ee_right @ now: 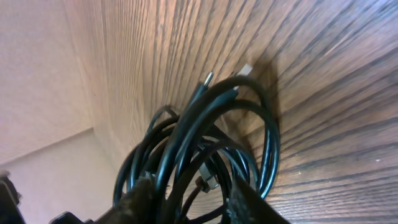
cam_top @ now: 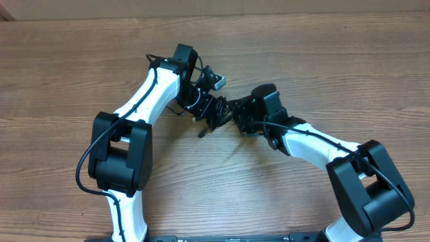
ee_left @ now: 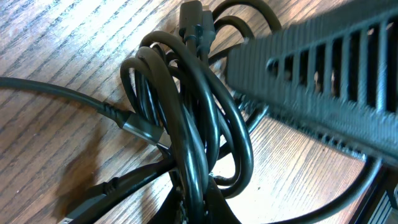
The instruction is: Untangle cables
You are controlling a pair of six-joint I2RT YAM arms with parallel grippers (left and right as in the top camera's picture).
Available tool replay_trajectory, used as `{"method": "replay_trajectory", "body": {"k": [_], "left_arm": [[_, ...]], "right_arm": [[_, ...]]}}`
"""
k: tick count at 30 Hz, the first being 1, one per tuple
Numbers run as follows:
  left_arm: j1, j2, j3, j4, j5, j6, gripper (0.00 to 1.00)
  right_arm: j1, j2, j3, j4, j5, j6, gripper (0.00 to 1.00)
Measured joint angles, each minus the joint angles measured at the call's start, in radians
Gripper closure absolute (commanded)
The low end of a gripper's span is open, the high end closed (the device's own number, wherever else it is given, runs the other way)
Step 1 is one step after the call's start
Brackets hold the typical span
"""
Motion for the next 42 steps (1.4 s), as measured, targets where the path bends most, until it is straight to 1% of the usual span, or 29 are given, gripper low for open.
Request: {"method": "replay_trajectory", "body": {"k": [2,7,11,15,19,25,30,42], "left_arm": [[0.000,0.000,0.000,0.000,0.000,0.000,0.96],[0.000,0.000,0.000,0.000,0.000,0.000,0.96],[0.000,0.000,0.000,0.000,0.003,0.000,0.96],[0.000,0.000,0.000,0.000,0.004,0.000,0.96],[0.000,0.000,0.000,-0.001,0.004,0.000,0.96],[0.000,0.000,0.000,0.000,0.003,0.000,0.96],[0.000,0.000,0.000,0.002,-0.032,-0.009,0.96],[-0.005,0.000,0.000,0.016,-0.271,-0.191,0.96]], "right_arm": [[0.013,0.000,0.000,0.000,0.023,0.005,0.76],[0.017,0.000,0.000,0.000,0.047,0.002,0.84],[0.017,0.000,0.000,-0.001,0.064,0.004,0.86],[0.017,0.000,0.000,-0.002,0.079,0.001,0.96],[0.017,0.000,0.000,-0.019,0.083,0.003,0.96],[0.017,0.000,0.000,-0.122,0.106,-0.002,0.96],[0.017,0.000,0.000,-0.132,0.111,-0.037,0.96],[0.016,0.000,0.000,-0.133,0.101,-0.109,0.96]]}}
